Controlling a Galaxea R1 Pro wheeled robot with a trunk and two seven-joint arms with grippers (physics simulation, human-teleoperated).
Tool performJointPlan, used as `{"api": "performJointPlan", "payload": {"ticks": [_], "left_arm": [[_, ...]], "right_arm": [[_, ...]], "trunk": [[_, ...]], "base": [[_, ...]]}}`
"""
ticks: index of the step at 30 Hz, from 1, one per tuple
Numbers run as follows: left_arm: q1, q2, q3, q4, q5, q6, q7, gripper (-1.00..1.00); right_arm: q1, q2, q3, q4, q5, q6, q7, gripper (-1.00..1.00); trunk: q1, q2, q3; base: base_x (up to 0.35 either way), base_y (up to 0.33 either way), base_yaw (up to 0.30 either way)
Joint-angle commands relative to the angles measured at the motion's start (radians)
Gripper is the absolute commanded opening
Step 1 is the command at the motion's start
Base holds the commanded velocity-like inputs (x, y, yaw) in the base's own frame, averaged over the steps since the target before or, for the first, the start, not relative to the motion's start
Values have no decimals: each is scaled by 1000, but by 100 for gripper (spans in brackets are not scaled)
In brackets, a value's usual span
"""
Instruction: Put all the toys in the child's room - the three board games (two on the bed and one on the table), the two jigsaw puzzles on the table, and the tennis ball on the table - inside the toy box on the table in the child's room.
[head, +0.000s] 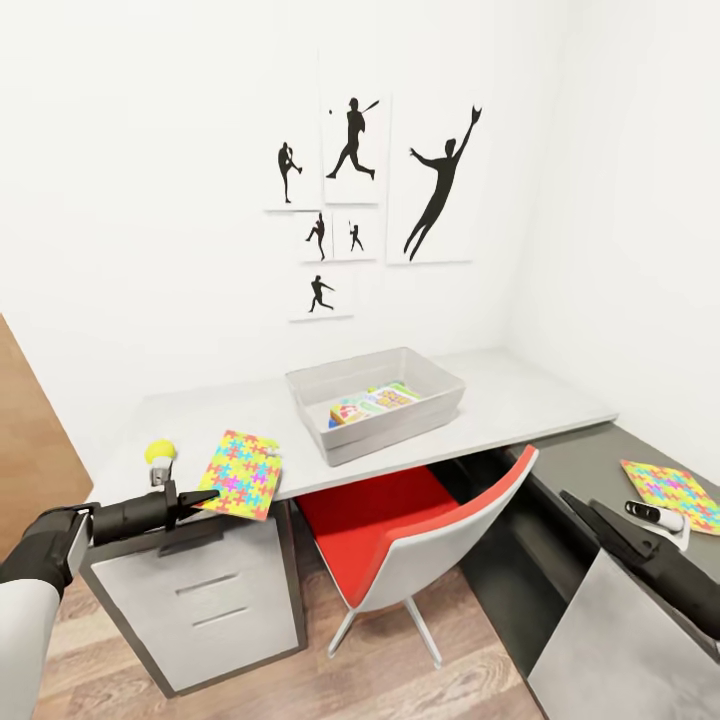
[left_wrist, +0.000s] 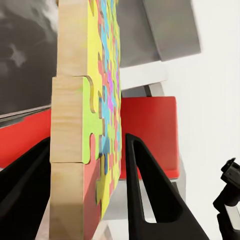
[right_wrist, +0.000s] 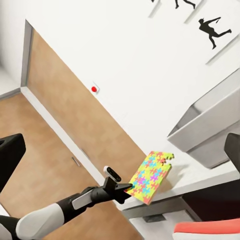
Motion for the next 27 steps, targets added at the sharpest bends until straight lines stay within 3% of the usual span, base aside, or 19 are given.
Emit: {"api": "performJointPlan", "payload": {"ticks": [1, 9, 14, 18, 24, 27], "left_arm": [[-1, -1, 4, 0, -11, 10, -9, -100], [-1, 0, -2, -4, -13, 40, -15, -100], [-1, 6, -16, -7, -18, 75, -100, -100], [-1, 9, -34, -8, -20, 79, -126, -100], [-3, 22, -40, -12, -20, 80, -138, -100], [-3, 33, -42, -13, -21, 80, -170, -100]], "right_arm": [[-1, 0, 0, -1, 0, 14, 1, 100], [-1, 1, 2, -5, 1, 50, -26, 100], [-1, 2, 2, -5, 1, 41, -36, 100], [-1, 3, 18, -5, 1, 36, -37, 100], [-1, 63, 31, -10, 3, 25, -38, 100], [-1, 77, 29, -10, 2, 23, -38, 100]], "trunk": [[-4, 7, 2], [-35, 63, 27], [-54, 98, 43], [-69, 126, 55], [-92, 168, 74], [-104, 189, 84]], "base": [[0, 0, 0], [0, 0, 0], [0, 0, 0], [0, 0, 0], [-71, 0, 0], [-156, 0, 0]]}}
